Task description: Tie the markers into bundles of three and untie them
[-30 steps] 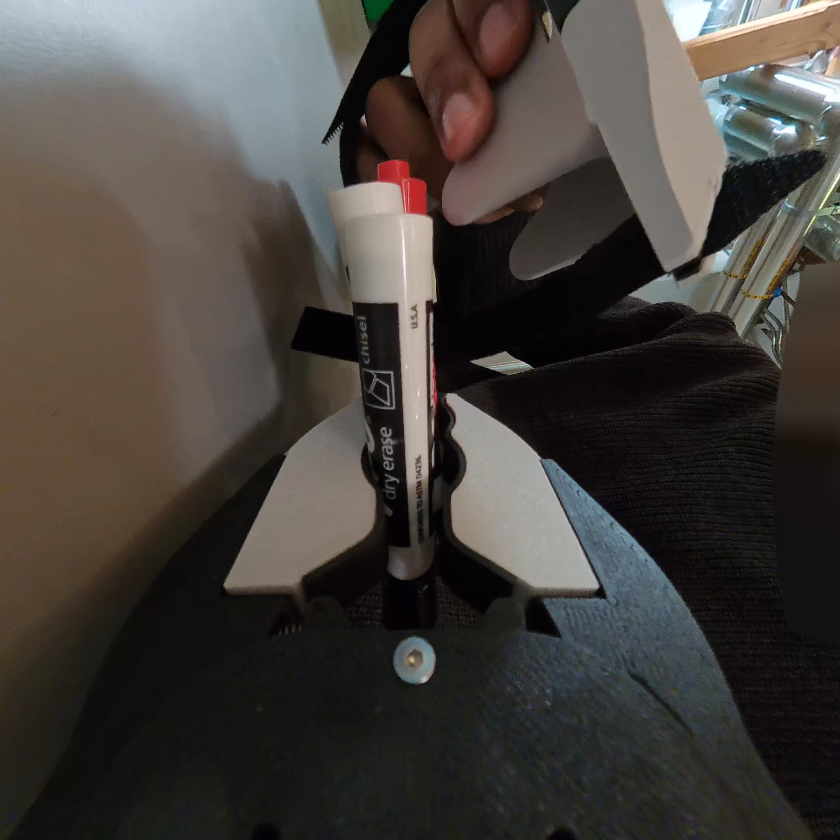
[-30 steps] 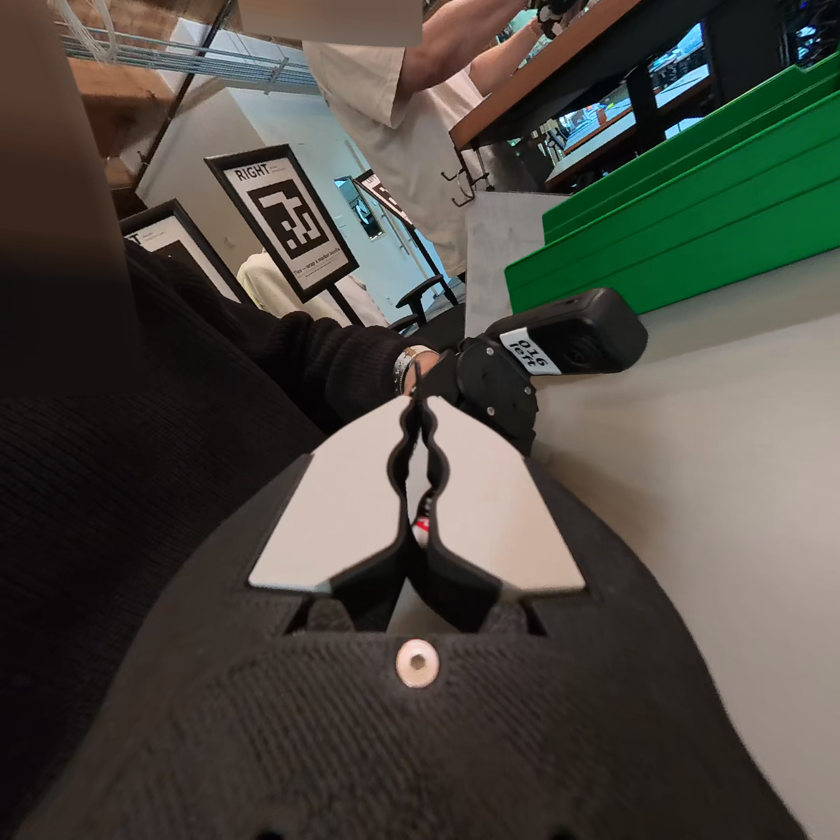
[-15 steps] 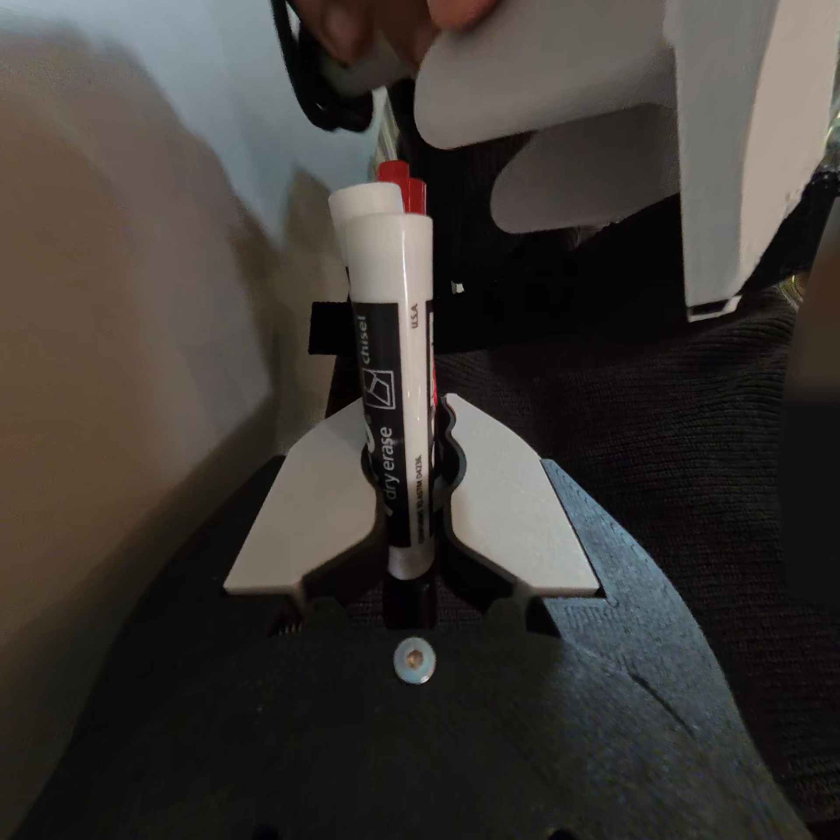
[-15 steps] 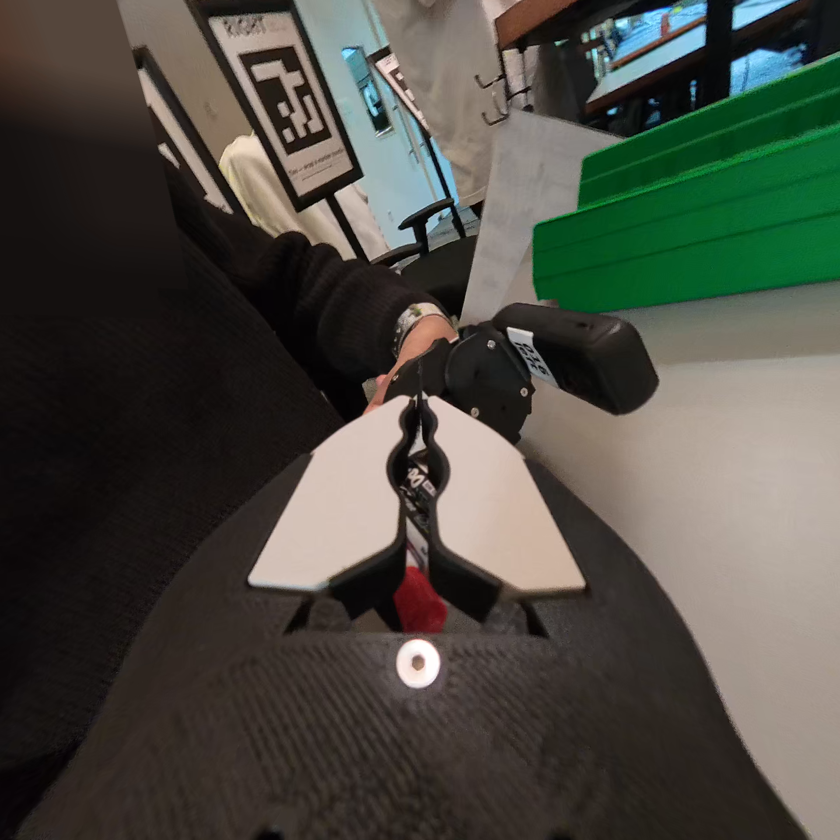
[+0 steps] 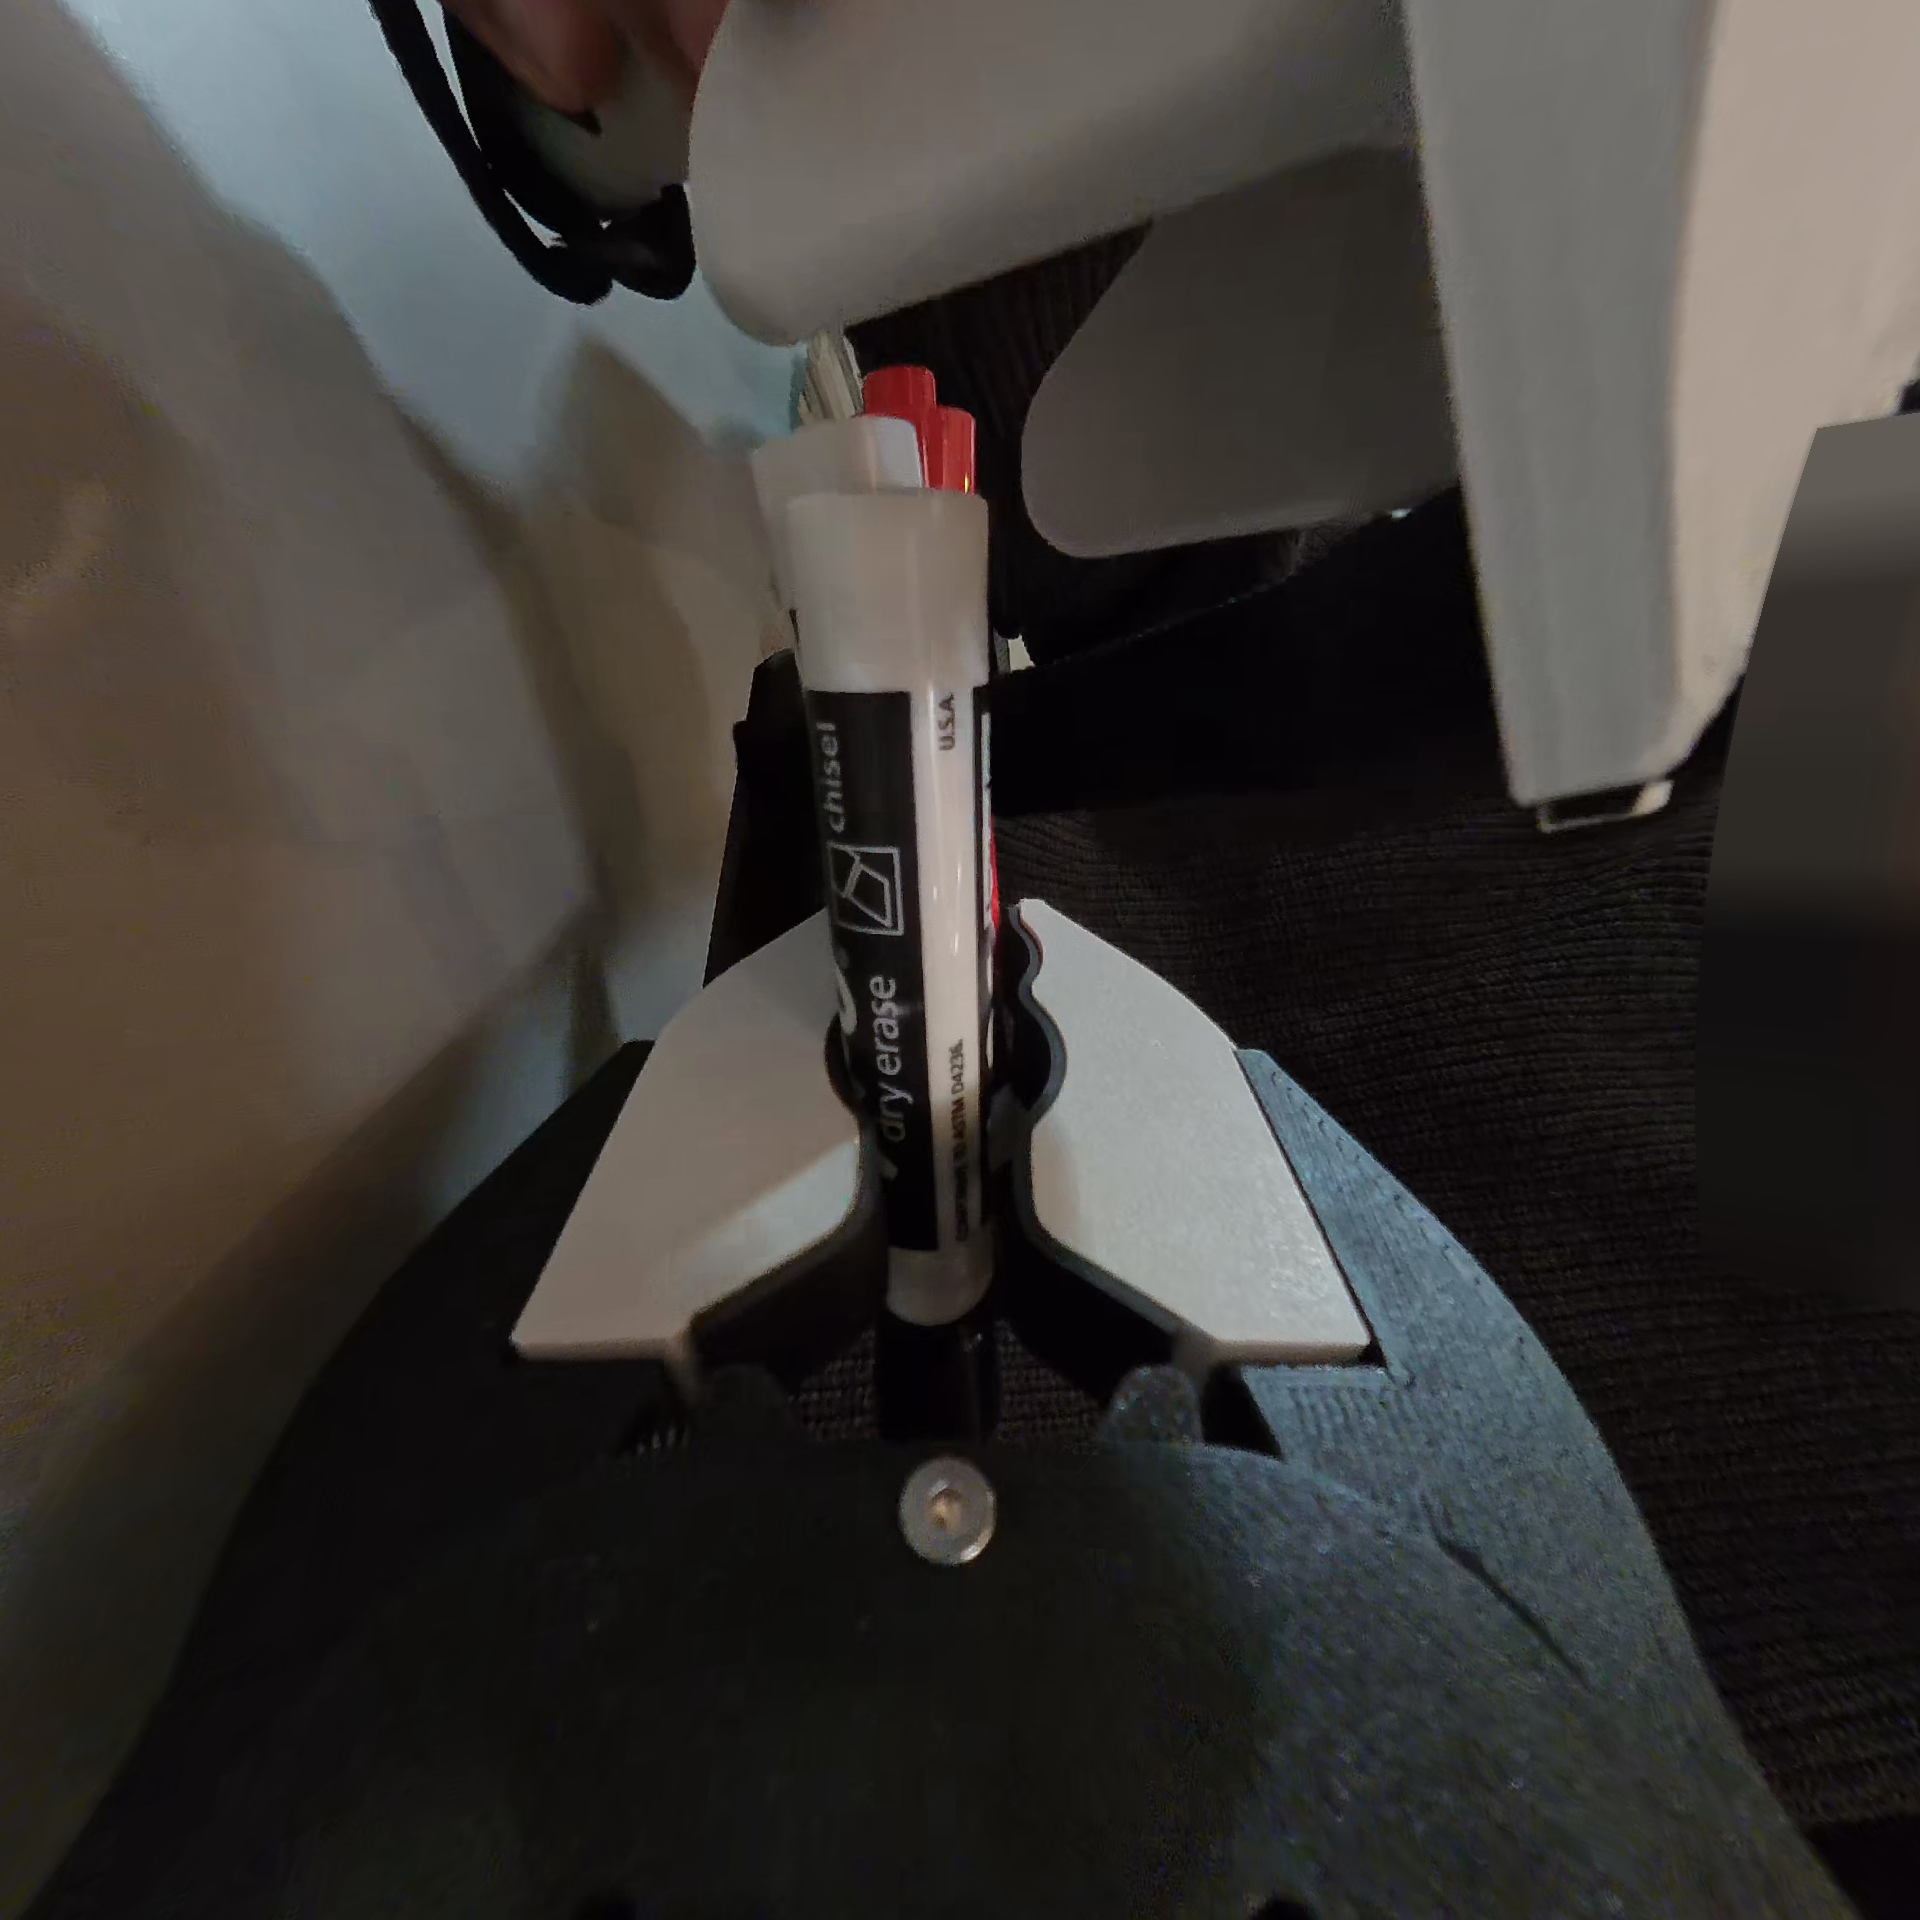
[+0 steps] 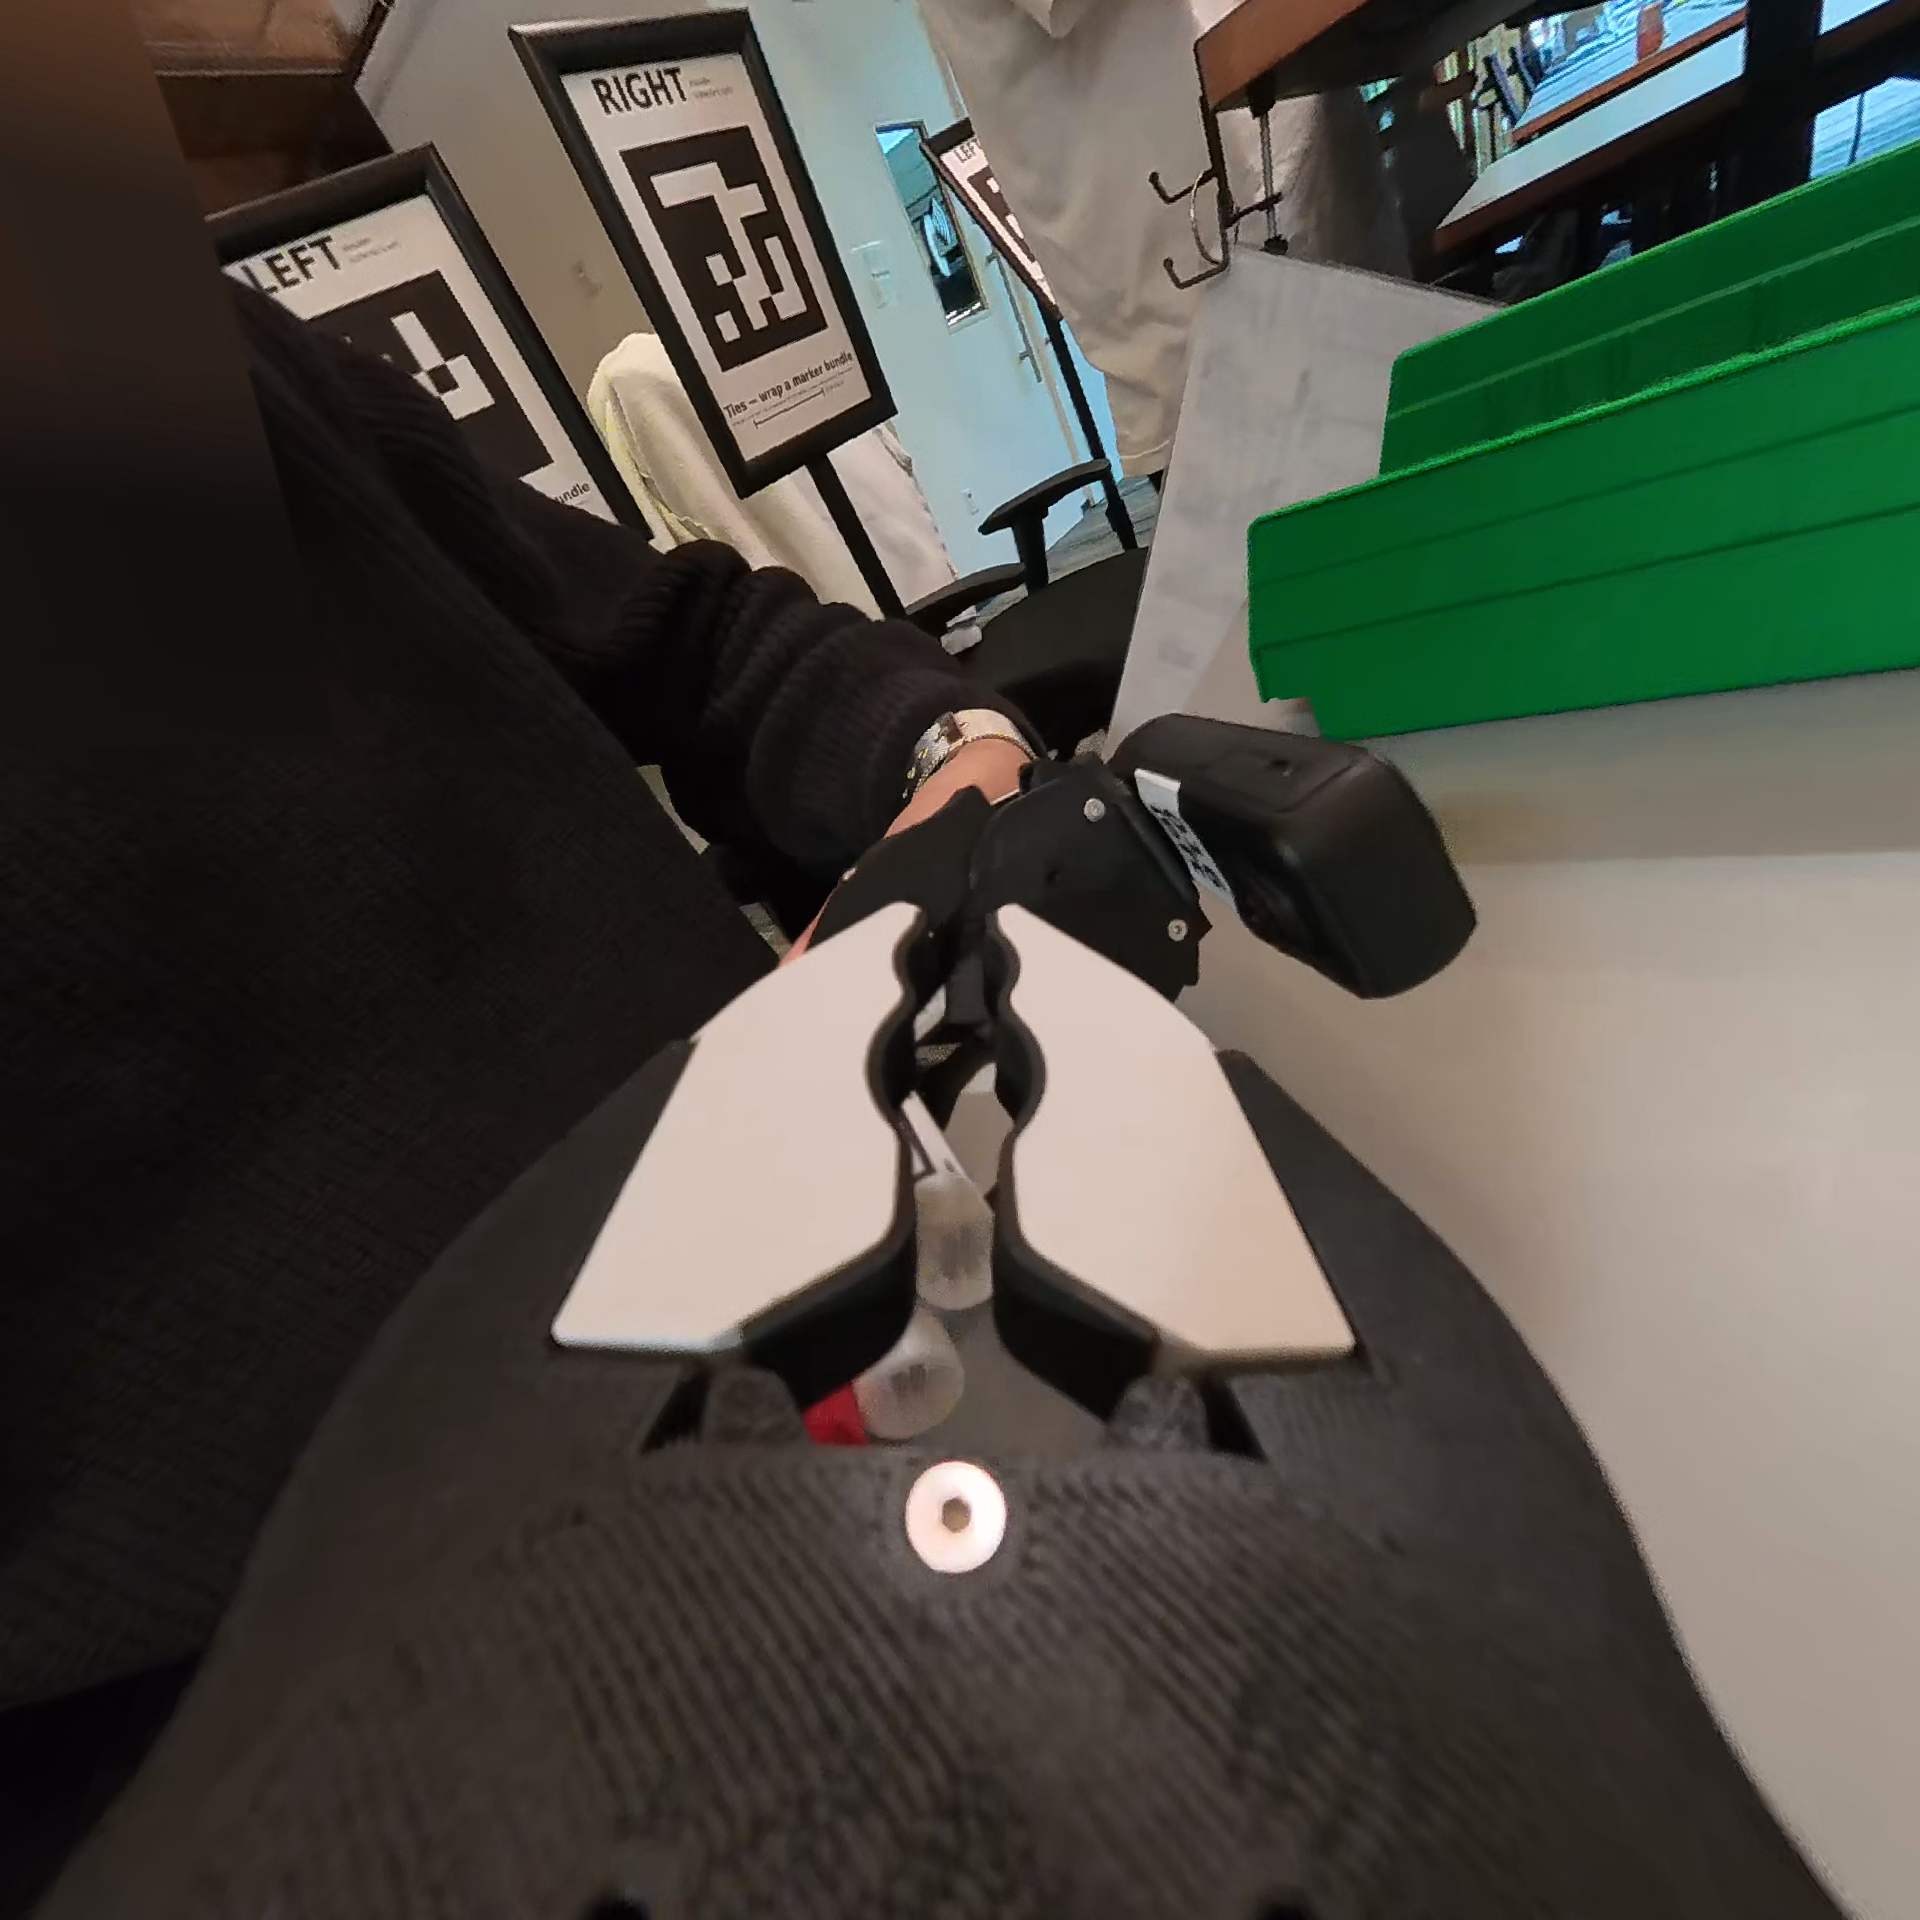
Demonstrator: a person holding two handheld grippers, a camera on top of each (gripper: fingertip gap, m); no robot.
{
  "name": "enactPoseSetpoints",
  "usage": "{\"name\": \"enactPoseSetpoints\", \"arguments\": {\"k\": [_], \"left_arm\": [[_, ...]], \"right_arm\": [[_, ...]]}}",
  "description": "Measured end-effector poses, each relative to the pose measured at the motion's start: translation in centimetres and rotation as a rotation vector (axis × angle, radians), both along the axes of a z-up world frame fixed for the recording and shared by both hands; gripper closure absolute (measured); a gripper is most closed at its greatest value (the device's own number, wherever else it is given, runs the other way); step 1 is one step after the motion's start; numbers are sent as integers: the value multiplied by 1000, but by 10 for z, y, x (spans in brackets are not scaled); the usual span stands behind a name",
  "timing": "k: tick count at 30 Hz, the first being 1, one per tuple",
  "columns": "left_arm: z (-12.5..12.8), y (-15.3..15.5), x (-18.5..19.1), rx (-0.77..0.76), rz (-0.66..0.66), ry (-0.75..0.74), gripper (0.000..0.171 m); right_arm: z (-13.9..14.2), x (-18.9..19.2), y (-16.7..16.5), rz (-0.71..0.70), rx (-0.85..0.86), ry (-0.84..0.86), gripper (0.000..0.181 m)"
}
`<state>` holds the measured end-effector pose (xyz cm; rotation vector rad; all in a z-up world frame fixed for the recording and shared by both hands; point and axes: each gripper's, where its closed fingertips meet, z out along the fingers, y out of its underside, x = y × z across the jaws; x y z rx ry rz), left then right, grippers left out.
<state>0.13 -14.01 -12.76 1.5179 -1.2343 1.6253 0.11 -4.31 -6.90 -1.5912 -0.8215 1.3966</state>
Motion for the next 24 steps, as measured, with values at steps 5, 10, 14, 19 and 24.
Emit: {"name": "enactPoseSetpoints", "arguments": {"k": [5, 10, 14, 19, 24], "left_arm": [[4, 1, 0, -24, 5, -8, 152], [6, 1, 1, -44, 7, -6, 152], [7, 3, 1, -42, 18, -17, 152], [9, 4, 2, -54, 23, -18, 152], [4, 8, 4, -52, 49, 18, 152]], "right_arm": [[-8, -6, 2, 6, 2, -65, 164], [-17, -6, 8, -23, -16, -129, 155], [-14, 3, 11, -47, -6, -139, 146], [-9, 15, 16, -90, 16, -138, 143], [-6, 34, 19, -157, 20, -140, 143]]}}
